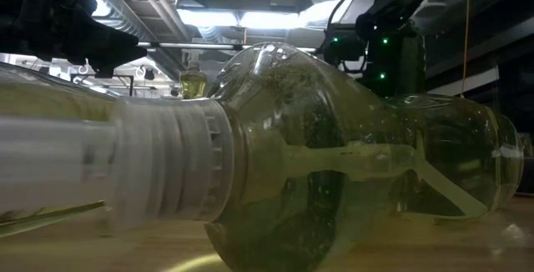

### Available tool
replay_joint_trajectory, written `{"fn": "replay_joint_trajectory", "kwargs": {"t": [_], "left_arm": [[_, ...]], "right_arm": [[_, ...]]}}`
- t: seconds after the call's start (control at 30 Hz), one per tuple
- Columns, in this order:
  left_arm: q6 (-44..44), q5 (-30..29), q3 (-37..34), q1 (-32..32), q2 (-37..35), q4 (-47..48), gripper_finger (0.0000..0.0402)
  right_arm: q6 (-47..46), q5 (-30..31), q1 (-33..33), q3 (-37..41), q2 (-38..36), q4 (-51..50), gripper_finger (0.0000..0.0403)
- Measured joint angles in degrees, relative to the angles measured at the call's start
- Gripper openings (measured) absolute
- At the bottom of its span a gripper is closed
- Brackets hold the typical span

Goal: Pick & Place Kitchen Sink Supplies
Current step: Put the yellow dishwashing liquid bottle into the top left transparent bin

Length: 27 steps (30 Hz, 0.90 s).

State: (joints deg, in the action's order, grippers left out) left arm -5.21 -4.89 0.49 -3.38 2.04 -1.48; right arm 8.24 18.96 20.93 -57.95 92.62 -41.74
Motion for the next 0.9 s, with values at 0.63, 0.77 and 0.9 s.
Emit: {"fn": "replay_joint_trajectory", "kwargs": {"t": [0.63,0.77,0.9], "left_arm": [[0.00,0.00,-0.02,0.02,-0.01,0.00,0.0180],[0.00,0.00,-0.02,0.01,-0.01,0.01,0.0180],[0.00,0.00,-0.02,0.02,-0.01,0.01,0.0180]], "right_arm": [[-3.82,-1.03,3.70,0.24,7.99,0.66,0.0222],[-5.49,-1.23,3.67,0.15,8.66,0.24,0.0199],[-7.58,-2.41,3.67,0.17,8.72,-0.15,0.0137]]}}
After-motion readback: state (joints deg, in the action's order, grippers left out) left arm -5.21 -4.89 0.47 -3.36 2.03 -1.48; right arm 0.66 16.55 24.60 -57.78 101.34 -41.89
